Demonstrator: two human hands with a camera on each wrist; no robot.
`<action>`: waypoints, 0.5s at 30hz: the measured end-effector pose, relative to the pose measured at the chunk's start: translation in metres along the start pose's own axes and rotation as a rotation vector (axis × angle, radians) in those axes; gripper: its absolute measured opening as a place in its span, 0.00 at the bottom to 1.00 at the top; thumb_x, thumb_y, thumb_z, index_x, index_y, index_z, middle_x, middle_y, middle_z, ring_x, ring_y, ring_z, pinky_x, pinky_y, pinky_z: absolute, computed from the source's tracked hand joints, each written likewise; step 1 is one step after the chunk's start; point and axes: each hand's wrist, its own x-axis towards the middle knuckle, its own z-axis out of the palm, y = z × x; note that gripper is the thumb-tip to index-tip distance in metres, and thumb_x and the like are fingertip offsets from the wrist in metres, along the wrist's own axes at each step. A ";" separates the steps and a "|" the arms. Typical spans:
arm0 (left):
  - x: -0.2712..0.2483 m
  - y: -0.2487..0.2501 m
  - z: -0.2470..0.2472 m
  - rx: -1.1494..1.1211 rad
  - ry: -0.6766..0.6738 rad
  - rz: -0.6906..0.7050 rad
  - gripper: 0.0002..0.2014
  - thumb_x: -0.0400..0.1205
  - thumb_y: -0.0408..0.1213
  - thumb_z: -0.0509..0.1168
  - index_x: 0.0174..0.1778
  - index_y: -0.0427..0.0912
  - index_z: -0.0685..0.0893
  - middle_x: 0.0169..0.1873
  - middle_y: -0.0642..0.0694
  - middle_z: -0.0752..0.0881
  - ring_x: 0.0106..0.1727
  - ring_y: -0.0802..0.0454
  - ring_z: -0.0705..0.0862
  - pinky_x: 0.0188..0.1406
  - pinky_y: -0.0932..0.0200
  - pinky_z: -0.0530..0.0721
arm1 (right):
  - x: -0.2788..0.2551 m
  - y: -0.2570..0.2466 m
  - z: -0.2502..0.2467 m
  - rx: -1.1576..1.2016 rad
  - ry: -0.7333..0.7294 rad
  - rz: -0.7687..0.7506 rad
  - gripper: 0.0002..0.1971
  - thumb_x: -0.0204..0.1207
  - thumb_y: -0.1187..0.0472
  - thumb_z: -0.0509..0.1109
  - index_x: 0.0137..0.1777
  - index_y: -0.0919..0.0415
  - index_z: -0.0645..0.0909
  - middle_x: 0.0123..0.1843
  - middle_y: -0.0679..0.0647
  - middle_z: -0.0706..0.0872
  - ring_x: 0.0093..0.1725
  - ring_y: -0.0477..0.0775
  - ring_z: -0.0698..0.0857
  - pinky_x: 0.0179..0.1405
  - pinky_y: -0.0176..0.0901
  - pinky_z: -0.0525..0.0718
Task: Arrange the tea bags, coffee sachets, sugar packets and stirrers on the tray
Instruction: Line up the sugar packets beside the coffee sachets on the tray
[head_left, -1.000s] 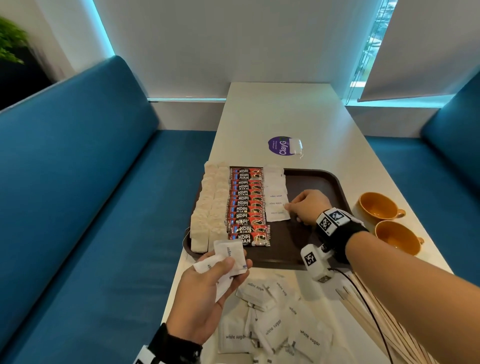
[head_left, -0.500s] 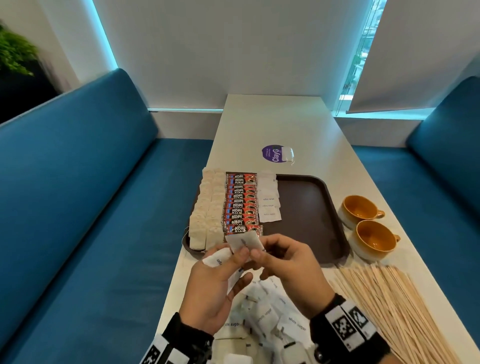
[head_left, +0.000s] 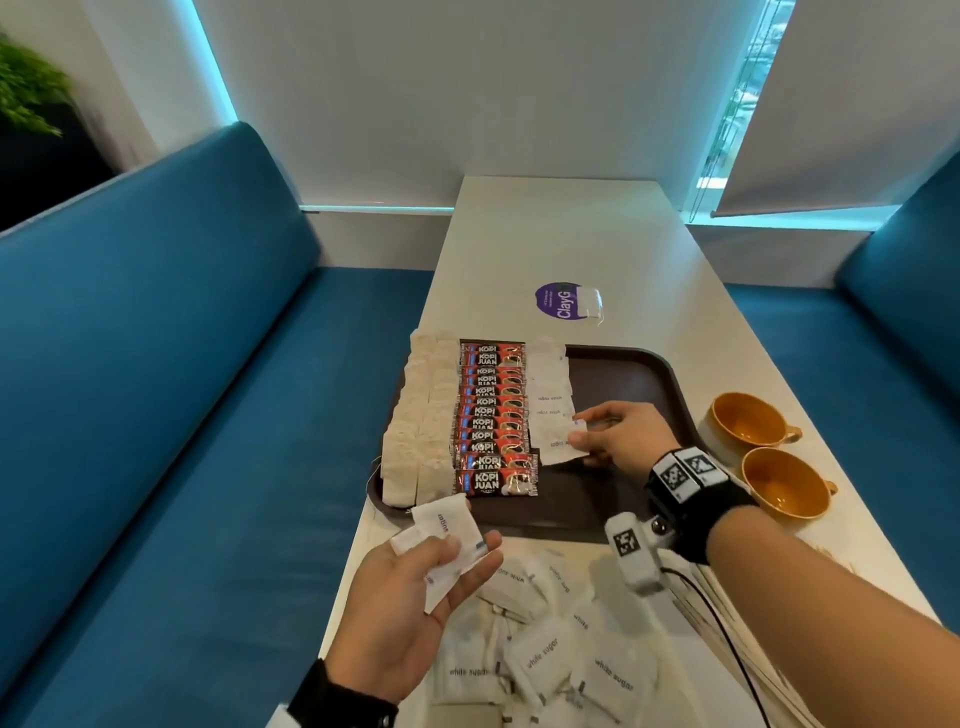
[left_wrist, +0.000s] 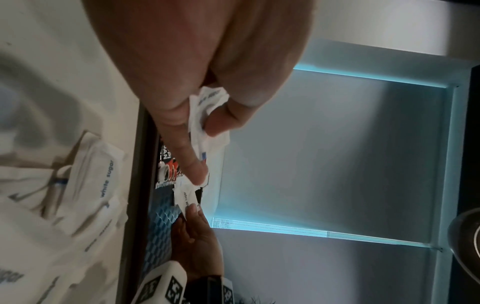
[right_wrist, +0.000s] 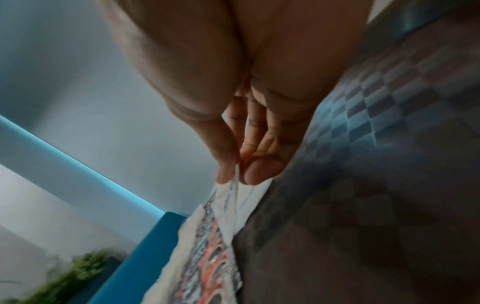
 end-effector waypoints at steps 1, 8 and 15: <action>0.001 -0.001 0.000 0.021 0.001 -0.003 0.11 0.83 0.18 0.62 0.56 0.29 0.87 0.49 0.28 0.92 0.55 0.30 0.91 0.61 0.36 0.86 | 0.007 0.001 0.002 -0.043 -0.006 0.014 0.13 0.67 0.72 0.85 0.50 0.63 0.89 0.49 0.64 0.93 0.43 0.59 0.94 0.38 0.47 0.93; 0.011 -0.006 -0.008 0.099 0.051 -0.010 0.15 0.77 0.25 0.73 0.60 0.31 0.87 0.50 0.30 0.92 0.48 0.39 0.93 0.48 0.45 0.92 | 0.020 -0.007 0.013 -0.392 0.027 0.010 0.20 0.62 0.60 0.90 0.48 0.57 0.83 0.44 0.55 0.91 0.32 0.51 0.89 0.28 0.41 0.86; 0.002 0.001 0.000 0.074 0.002 0.059 0.14 0.76 0.29 0.75 0.57 0.35 0.89 0.49 0.36 0.93 0.45 0.46 0.85 0.49 0.51 0.85 | -0.053 -0.045 0.012 -0.178 -0.082 -0.134 0.17 0.73 0.44 0.81 0.49 0.58 0.87 0.37 0.51 0.89 0.29 0.49 0.85 0.35 0.45 0.86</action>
